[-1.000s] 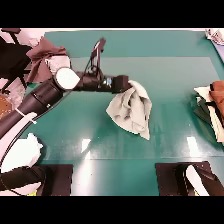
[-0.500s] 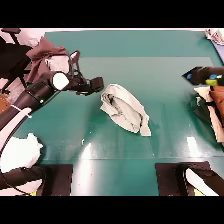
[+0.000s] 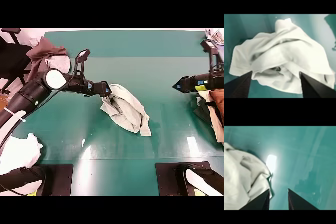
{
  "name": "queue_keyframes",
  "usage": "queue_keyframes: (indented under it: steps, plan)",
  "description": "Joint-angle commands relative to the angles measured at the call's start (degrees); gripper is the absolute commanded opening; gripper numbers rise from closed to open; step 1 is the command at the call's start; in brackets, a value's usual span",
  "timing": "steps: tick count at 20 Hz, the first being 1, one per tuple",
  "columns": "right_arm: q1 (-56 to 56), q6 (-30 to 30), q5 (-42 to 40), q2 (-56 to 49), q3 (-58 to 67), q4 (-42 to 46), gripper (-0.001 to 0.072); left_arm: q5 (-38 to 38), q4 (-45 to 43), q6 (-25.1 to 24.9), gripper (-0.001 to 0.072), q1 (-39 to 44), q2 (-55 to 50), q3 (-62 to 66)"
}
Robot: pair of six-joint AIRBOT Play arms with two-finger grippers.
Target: Fold the shirts.
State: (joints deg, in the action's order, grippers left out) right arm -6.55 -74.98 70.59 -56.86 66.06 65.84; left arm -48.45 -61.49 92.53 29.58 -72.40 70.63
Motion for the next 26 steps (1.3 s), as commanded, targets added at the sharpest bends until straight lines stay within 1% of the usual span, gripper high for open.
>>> queue_keyframes:
  steps: [1, 4, 5, 7, 8, 9, 10, 11, 12, 13, 14, 16, 18, 19, 22, 24, 25, 26]
  plan:
    - [-3.3, -0.1, 0.3, 3.0, 0.0, 0.2, 0.0265, -0.8, -0.3, -10.6, 0.0682, 1.4, 0.3, 0.1]
    - [-6.1, -1.3, 0.3, 5.9, 0.0, 0.2, 0.0266, -3.3, -9.7, -11.2, 0.0682, 1.4, -1.6, 0.0]
    - [-6.7, -1.8, 0.3, 6.7, 0.0, 0.2, 0.0265, -4.0, -11.0, -11.5, 0.0682, 1.4, -2.9, 0.0]
    - [-6.9, -2.6, 0.3, 8.0, 0.0, 0.2, 0.0266, -2.9, -9.5, -13.2, 0.0681, 1.4, -5.6, 0.0]
    - [-6.8, -2.6, 0.3, 8.6, 0.0, 0.2, 0.0265, -0.9, -8.0, -13.2, 0.0651, 1.4, -6.9, 0.0]
    - [-6.8, -2.6, 0.3, 9.1, 0.0, 0.2, 0.0265, 1.1, -6.4, -13.3, 0.0542, 1.4, -7.9, 0.0]
    - [-6.8, -2.6, 0.3, 9.4, 0.0, 0.2, 0.0265, 2.8, -4.5, -13.7, 0.0355, 1.4, -8.5, 0.0]
    - [-6.8, -2.6, 0.4, 9.4, 0.0, 0.2, 0.0265, 3.5, -3.7, -14.4, 0.0124, 1.4, -8.7, 0.4]
    - [-6.8, -2.6, 0.4, 9.2, 0.0, 0.3, 0.0265, 2.9, -3.8, -15.2, 0.0027, 1.4, -8.6, 1.6]
    - [-6.8, -2.6, 0.5, 8.8, 0.0, 0.3, 0.0265, 1.2, -5.3, -15.0, 0.0027, 1.4, -8.3, 3.8]
    - [-6.8, -2.6, 0.9, 8.1, -0.1, 0.3, 0.0266, -1.1, -9.1, -14.4, 0.0026, 1.4, -7.7, 6.9]
    - [-6.8, -2.6, 3.2, 6.5, -0.1, 0.2, 0.0265, -5.5, -18.1, -10.5, 0.0026, 1.4, -6.3, 15.0]
    - [-6.8, -3.1, 4.2, 4.9, -0.1, 0.2, 0.0265, -8.3, -25.2, -8.9, 0.0026, 1.4, -5.9, 24.9]
    - [-6.8, -3.2, 4.2, 4.3, -0.1, 0.2, 0.0265, -8.2, -26.7, -8.9, 0.0025, 1.4, -5.9, 29.5]
    - [-6.8, -3.7, 2.4, 2.3, -0.1, 0.1, 0.0265, -4.9, -27.1, -8.7, 0.0025, 1.4, -6.6, 42.3]
    - [-6.8, -3.7, 1.9, 1.0, -0.1, 0.1, 0.0265, -6.4, -30.1, -8.2, 0.0025, 1.2, -6.8, 48.1]
    - [-6.8, -3.7, 1.9, 0.4, -0.1, 0.2, 0.0265, -7.7, -34.7, -5.6, 0.0025, 1.2, -6.2, 48.9]
    - [-6.8, -3.7, 1.9, 0.1, -0.1, 0.1, 0.0265, -9.3, -40.2, -1.6, 0.0025, 1.2, -5.4, 48.9]
